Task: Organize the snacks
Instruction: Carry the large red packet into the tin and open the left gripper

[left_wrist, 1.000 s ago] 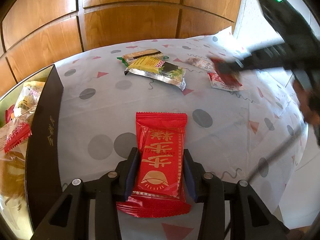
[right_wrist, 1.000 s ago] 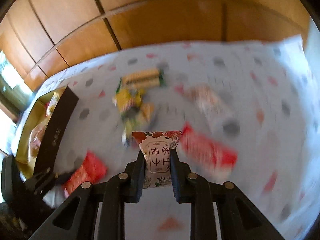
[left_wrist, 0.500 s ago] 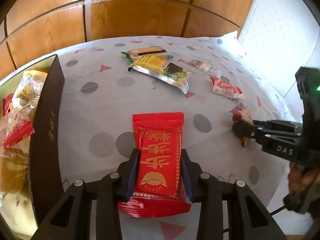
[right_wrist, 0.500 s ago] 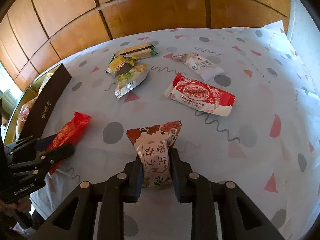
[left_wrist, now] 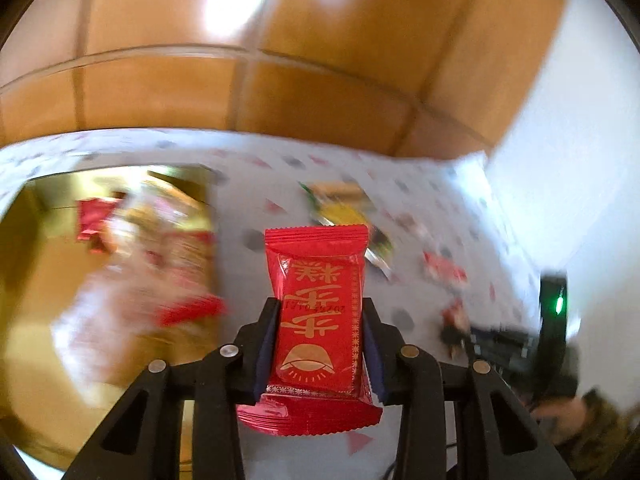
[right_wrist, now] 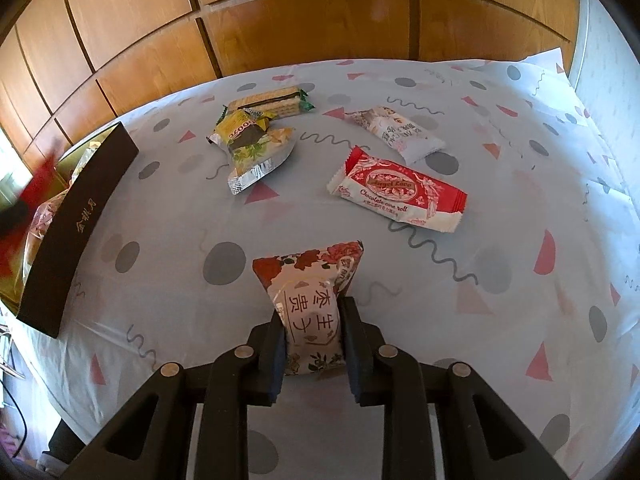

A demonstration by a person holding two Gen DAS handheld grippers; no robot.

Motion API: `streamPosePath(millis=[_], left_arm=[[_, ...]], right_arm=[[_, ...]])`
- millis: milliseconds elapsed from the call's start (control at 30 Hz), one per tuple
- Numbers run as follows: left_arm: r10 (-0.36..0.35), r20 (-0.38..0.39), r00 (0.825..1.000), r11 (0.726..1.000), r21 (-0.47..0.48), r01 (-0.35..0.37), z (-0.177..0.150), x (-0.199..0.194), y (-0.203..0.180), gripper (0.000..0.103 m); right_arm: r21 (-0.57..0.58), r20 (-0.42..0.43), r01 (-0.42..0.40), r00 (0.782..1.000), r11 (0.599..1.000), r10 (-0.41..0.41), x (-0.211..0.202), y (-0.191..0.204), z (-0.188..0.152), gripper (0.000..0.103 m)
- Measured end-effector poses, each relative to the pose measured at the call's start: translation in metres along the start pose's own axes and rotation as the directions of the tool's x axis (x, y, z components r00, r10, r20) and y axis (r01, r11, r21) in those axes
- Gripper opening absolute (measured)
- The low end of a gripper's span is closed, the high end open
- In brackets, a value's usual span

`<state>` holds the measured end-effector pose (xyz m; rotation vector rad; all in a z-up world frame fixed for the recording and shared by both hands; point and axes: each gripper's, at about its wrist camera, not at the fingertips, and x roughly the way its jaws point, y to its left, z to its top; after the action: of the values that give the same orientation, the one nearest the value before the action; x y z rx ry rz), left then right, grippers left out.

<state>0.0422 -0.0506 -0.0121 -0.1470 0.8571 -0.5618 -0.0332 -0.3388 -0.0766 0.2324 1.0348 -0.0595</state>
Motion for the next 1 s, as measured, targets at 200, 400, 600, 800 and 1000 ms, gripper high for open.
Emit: streamPosePath(millis=[200,400,600,800,1000], left_arm=[[0.189,0.076,0.979,0.961,-0.221,-0.168,0.024,-0.043,0.089,0.039],[0.357,-0.010,0.934,0.870,-0.362,-0.336,0.027,-0.043,0.157,0.039],[0.384,-0.051,0.922,0.866,-0.325,-0.379,0.025,-0.026,0.168,0.044],[0.411,-0.061,0.909,0.852,-0.328,-0.408,0.024,-0.018,0.169,0.053],[0.491,-0.026,0.871,0.822,-0.318,-0.473,0.010,-0.030,0.153,0.058]], right_arm=[[-0.001,0.007,0.009,1.000,1.000,-0.009,0.000,0.001,-0.001,0.025],[0.004,0.001,0.017,1.000,1.000,-0.017,0.002,0.001,0.000,0.025],[0.003,-0.001,0.023,1.000,1.000,-0.023,0.004,0.002,0.000,0.025],[0.000,0.001,0.026,1.000,1.000,-0.026,0.004,0.002,0.000,0.026],[-0.007,0.001,0.042,0.999,0.999,-0.042,0.004,0.004,0.000,0.025]])
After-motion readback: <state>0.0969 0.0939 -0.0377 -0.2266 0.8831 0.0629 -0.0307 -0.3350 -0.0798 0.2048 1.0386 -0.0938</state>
